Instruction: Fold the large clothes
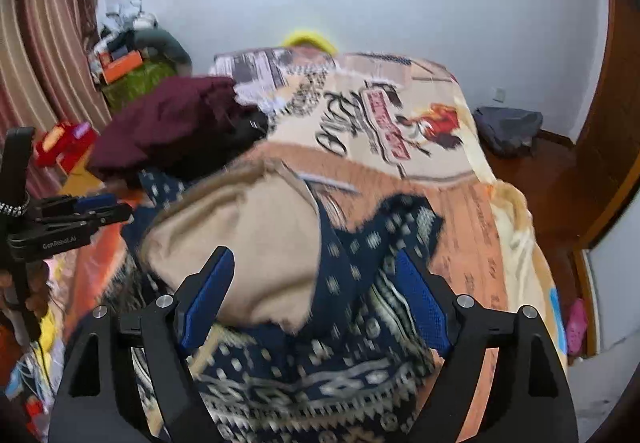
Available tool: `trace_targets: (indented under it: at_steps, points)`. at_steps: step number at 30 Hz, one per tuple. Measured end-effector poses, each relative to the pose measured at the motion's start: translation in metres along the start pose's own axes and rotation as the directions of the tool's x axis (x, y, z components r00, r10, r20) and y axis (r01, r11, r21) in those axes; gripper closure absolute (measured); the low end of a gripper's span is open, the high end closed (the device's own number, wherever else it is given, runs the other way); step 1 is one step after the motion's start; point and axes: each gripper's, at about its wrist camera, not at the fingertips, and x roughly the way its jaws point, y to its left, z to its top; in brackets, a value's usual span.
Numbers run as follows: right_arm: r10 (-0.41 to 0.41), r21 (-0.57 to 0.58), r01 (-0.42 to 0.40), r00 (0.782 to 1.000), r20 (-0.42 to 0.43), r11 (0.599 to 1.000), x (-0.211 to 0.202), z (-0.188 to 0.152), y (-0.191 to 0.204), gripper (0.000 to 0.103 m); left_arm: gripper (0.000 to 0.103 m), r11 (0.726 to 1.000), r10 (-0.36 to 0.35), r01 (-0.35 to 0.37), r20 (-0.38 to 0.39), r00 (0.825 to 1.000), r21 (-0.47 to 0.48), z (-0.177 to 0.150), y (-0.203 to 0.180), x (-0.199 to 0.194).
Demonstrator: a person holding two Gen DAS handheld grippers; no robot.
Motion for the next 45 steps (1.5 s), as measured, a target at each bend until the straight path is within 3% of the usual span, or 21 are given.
trace_targets:
  at_steps: [5, 14, 18, 22, 23, 25, 32, 39, 45]
  points:
    - [0.021, 0.010, -0.020, 0.999, -0.049, 1.000, 0.044, 0.020, -0.003, 0.023, 0.059, 0.999, -0.009, 0.009, 0.001, 1.000, 0.039, 0.023, -0.005, 0.022]
    - [0.108, 0.088, -0.094, 0.979, -0.170, 0.992, 0.105, 0.025, -0.022, 0.024, 0.059, 0.995, -0.037, 0.047, -0.105, 0.994, 0.093, 0.039, -0.021, 0.102]
    - [0.177, 0.145, -0.148, 0.959, -0.219, 0.978, 0.126, 0.024, -0.031, 0.050, 0.059, 0.993, -0.078, 0.090, -0.145, 0.986, 0.082, 0.037, -0.024, 0.126]
    - [0.222, 0.195, -0.173, 0.937, -0.271, 0.965, 0.144, 0.019, -0.037, 0.091, 0.062, 0.990, -0.111, 0.124, -0.177, 0.978, 0.067, 0.036, -0.026, 0.142]
    - [0.227, 0.203, -0.175, 0.935, -0.271, 0.963, 0.145, 0.019, -0.038, 0.092, 0.067, 0.989, -0.116, 0.129, -0.174, 0.978, 0.065, 0.036, -0.027, 0.142]
    - [0.236, 0.212, -0.185, 0.939, -0.250, 0.960, 0.139, 0.018, -0.038, 0.095, 0.094, 0.989, -0.119, 0.133, -0.172, 0.978, 0.070, 0.036, -0.027, 0.140]
    - [0.228, 0.135, -0.208, 0.960, -0.163, 0.969, 0.090, 0.027, -0.018, 0.096, 0.097, 0.988, -0.124, 0.132, -0.090, 0.988, 0.080, 0.041, -0.027, 0.091]
    - [0.274, 0.104, -0.263, 0.955, -0.112, 0.959, 0.029, 0.025, 0.004, 0.096, 0.097, 0.985, -0.129, 0.131, -0.026, 0.991, 0.111, 0.027, -0.034, 0.016]
    - [0.289, 0.096, -0.278, 0.950, -0.116, 0.956, -0.003, -0.001, 0.015, 0.096, 0.097, 0.984, -0.117, 0.121, -0.042, 0.992, 0.133, -0.004, -0.038, -0.021]
